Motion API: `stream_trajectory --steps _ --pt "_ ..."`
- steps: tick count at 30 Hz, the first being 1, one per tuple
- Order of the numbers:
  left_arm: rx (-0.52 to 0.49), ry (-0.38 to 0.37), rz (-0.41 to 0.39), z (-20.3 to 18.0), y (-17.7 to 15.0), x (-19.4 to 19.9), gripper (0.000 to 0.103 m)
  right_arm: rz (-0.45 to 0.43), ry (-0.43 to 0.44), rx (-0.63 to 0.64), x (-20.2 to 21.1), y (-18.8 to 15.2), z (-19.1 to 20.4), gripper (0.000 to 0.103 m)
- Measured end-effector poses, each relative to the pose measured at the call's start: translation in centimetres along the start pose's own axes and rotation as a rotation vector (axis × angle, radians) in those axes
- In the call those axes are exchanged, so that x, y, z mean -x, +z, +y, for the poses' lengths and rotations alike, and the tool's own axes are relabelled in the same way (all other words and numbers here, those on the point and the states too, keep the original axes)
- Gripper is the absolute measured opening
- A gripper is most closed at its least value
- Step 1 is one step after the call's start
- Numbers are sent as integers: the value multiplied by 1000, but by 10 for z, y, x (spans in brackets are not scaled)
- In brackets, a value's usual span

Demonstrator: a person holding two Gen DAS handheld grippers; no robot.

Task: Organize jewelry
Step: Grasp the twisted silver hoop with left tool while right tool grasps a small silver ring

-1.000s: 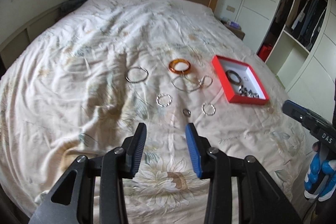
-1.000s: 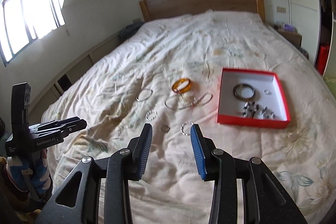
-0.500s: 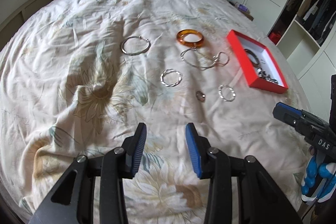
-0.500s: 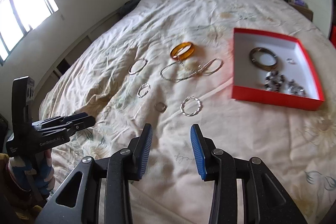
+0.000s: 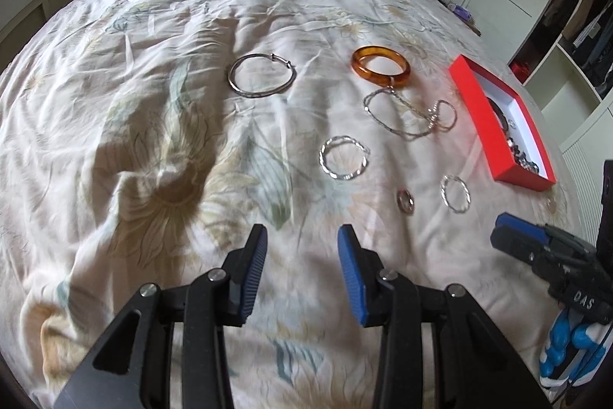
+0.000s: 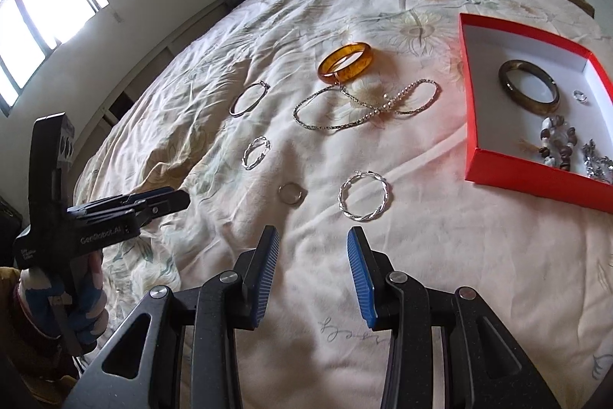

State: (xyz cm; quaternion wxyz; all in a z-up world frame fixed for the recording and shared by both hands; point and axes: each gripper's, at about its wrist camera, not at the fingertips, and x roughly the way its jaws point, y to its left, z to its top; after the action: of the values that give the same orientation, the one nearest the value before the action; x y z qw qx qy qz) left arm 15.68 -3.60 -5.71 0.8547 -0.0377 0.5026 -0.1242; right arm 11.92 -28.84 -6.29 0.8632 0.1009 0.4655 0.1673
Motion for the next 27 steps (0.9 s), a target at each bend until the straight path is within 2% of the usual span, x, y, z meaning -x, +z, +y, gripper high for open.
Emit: stream_trajectory --steps 14,24,27 --pt "-5 -26 8 -9 34 -44 31 35 83 64 -39 15 4 38" --pt "1 -22 38 -8 46 -79 30 67 86 133 -74 24 7 34" --pt "-23 -4 36 -11 43 -84 27 73 90 160 -81 26 10 31"
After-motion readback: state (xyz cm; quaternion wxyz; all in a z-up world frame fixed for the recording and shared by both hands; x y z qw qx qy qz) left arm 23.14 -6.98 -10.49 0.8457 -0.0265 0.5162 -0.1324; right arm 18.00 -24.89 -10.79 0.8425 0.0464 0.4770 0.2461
